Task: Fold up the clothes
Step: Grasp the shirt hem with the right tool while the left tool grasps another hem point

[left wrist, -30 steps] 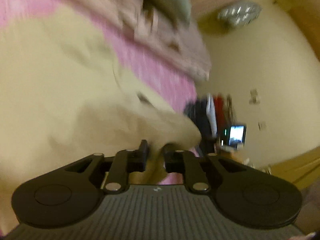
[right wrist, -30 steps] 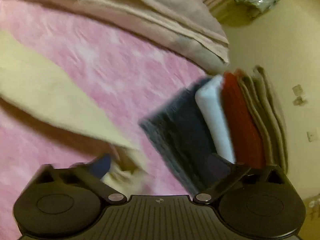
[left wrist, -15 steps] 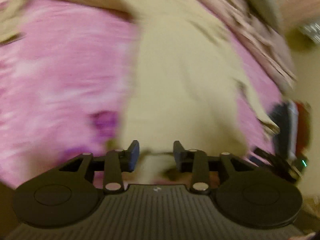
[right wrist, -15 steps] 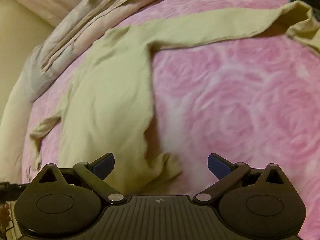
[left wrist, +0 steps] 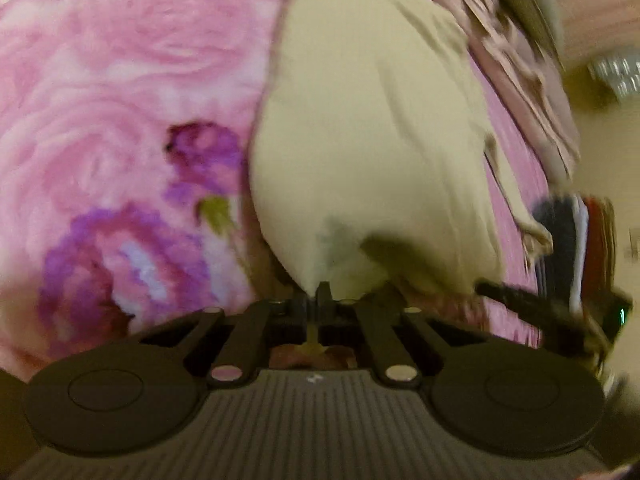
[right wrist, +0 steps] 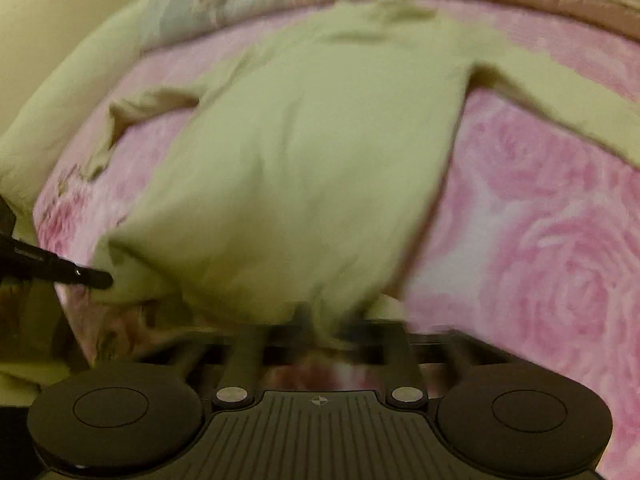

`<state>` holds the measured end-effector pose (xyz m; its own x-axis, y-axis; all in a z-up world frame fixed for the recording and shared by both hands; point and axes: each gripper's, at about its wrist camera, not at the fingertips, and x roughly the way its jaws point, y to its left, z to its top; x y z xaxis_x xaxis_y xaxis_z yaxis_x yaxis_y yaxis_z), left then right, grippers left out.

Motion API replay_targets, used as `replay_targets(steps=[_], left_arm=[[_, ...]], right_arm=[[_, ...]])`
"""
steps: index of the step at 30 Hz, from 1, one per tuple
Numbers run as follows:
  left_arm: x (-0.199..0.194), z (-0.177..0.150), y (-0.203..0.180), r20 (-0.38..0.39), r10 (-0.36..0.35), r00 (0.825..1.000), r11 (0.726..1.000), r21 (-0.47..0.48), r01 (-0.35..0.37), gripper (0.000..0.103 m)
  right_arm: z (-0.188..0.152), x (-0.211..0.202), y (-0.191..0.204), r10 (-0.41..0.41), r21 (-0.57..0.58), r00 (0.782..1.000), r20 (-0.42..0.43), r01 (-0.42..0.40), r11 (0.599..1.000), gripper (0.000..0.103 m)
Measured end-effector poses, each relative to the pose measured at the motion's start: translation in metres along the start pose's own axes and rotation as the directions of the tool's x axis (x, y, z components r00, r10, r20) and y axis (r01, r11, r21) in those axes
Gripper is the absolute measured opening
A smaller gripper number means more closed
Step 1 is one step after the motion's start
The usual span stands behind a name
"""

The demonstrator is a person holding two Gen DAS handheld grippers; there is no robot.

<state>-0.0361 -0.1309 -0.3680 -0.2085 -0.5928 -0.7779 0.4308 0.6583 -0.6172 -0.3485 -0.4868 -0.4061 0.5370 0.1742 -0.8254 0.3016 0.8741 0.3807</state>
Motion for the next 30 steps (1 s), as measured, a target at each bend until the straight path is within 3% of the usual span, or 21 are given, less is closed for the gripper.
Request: replay_targets(steps=[3, 5, 6, 8, 10, 11, 12, 14, 16, 18, 20, 22, 23, 24, 26, 30], left_arm=[[-0.039, 0.025, -0.003, 0.009, -0.128, 0.992, 0.992, -0.009, 0.128, 0.001], [-0.065, 0.042, -0.001, 0.019, -0.187, 0.982, 0.982, -0.031, 0.187, 0.001], [-0.074, 0.049, 0.003, 0.019, -0.182, 0.983, 0.982, -0.055, 0.183, 0.001], [-0.075, 0.059, 0.014, -0.017, -0.067, 0.998, 0.994, -0.089, 0.065, 0.003], [-0.06, 0.06, 0.02, -0.067, 0.097, 0.993, 0.993, -0.064, -0.101, 0.009], [-0.051, 0.057, 0.02, -0.076, 0.169, 0.983, 0.985, -0.03, -0.171, 0.012], [-0.044, 0.052, 0.021, -0.077, 0.188, 0.979, 0.982, -0.006, -0.189, 0.012], [-0.038, 0.039, 0.026, -0.058, 0.138, 0.989, 0.99, -0.015, -0.139, 0.029], [-0.035, 0.028, 0.032, -0.026, 0.142, 0.989, 0.989, -0.034, -0.143, 0.038], [-0.034, 0.017, 0.039, 0.009, 0.183, 0.983, 0.983, -0.035, -0.182, 0.039], [-0.035, 0.013, 0.046, 0.058, 0.199, 0.978, 0.979, -0.059, -0.195, 0.043], [-0.035, 0.01, 0.05, 0.084, 0.182, 0.98, 0.98, -0.09, -0.175, 0.043], [-0.033, 0.009, 0.051, 0.081, 0.158, 0.984, 0.983, -0.105, -0.149, 0.041], [-0.031, 0.008, 0.052, 0.079, 0.133, 0.988, 0.985, -0.119, -0.123, 0.038], [-0.028, 0.007, 0.051, 0.069, 0.079, 0.994, 0.988, -0.136, -0.069, 0.008], [-0.033, 0.007, 0.035, 0.023, -0.014, 1.0, 0.998, -0.063, 0.015, 0.008]], right_arm=[[0.009, -0.025, -0.015, 0.139, 0.192, 0.99, -0.001, -0.136, 0.972, 0.01], [0.013, -0.04, -0.036, 0.281, 0.411, 0.959, 0.039, -0.272, 0.87, 0.009], [0.011, -0.044, -0.048, 0.304, 0.513, 0.951, 0.059, -0.29, 0.808, 0.009], [0.003, -0.045, -0.068, 0.287, 0.664, 0.956, 0.064, -0.256, 0.702, 0.01], [-0.012, -0.042, -0.082, 0.171, 0.762, 0.985, 0.028, -0.132, 0.634, 0.015], [-0.02, -0.04, -0.085, 0.105, 0.777, 0.994, 0.004, -0.069, 0.626, 0.045], [-0.025, -0.041, -0.084, 0.035, 0.77, 0.999, -0.016, -0.01, 0.638, 0.074], [-0.032, -0.044, -0.069, -0.026, 0.698, 1.0, 0.006, 0.015, 0.716, 0.076], [-0.038, -0.043, -0.047, -0.031, 0.595, 0.999, 0.011, 0.018, 0.804, 0.076], [-0.043, -0.034, -0.024, -0.006, 0.487, 1.0, 0.009, 0.001, 0.873, 0.075], [-0.046, -0.021, -0.007, -0.006, 0.401, 1.0, -0.006, 0.008, 0.916, 0.075], [-0.05, -0.001, 0.001, -0.007, 0.387, 0.999, -0.032, 0.019, 0.922, 0.075], [-0.051, 0.006, 0.004, -0.005, 0.384, 0.999, -0.043, 0.021, 0.923, 0.066], [-0.05, 0.007, 0.004, 0.003, 0.39, 0.999, -0.053, 0.018, 0.921, 0.043], [-0.048, 0.009, 0.004, 0.018, 0.4, 0.997, -0.071, 0.012, 0.916, 0.005], [-0.049, -0.005, -0.002, 0.04, 0.412, 0.995, -0.095, 0.003, 0.911, 0.003]])
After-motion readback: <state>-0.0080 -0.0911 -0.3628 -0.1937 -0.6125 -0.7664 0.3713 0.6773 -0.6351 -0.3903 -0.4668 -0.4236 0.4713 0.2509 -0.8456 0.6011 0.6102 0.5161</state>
